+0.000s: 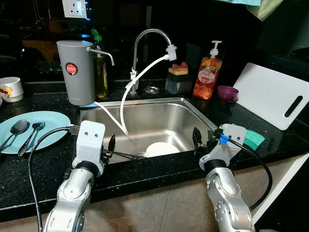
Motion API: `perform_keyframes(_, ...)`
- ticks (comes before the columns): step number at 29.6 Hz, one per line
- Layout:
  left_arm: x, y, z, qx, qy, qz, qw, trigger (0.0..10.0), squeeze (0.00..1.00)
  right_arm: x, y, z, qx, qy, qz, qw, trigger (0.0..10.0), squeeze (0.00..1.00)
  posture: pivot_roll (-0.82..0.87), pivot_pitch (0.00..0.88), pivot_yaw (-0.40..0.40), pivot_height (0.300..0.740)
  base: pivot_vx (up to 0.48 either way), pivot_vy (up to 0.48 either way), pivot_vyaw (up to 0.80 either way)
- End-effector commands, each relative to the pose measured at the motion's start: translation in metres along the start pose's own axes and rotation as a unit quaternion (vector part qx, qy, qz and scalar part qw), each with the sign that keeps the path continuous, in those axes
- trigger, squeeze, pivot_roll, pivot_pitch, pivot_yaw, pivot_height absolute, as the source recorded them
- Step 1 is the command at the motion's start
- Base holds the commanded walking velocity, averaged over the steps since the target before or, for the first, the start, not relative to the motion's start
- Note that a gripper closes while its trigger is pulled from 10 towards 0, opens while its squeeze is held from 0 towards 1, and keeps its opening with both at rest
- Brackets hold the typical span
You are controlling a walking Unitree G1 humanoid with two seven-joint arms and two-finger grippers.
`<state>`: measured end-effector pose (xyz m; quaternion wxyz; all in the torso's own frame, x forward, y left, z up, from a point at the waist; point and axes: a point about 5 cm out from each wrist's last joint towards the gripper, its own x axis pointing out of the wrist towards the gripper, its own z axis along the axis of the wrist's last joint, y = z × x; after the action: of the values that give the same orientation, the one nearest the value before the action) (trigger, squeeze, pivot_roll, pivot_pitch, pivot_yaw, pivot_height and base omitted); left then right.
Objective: Kitchen organization
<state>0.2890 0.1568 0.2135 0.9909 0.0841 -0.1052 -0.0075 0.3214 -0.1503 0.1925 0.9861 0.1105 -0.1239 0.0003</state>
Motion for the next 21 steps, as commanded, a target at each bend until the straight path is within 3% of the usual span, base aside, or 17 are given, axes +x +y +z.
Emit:
perform_keyframes(1, 0.0003, -0.0013, 0.0001, -0.002, -0.001, -0.002, 1.0, 10.0, 0.0, -0.0011, -0.0004, 0.0003, -0.002, 0.001, 0.0, 1.0, 10.0, 0.0, 0.17, 0.034, -0.1, 0.74, 0.0, 0.0, 0.0)
perform_keyframes(21, -0.0003, 0.0006, 0.0016, 0.001, -0.003, 0.002, 1.0, 10.0, 0.0, -0.0005, 0.0032, -0.0025, 0.003, 0.005, 0.004, 1.0, 10.0, 0.0, 0.19, 0.035, -0.104, 0.74, 0.0, 0.0, 0.0)
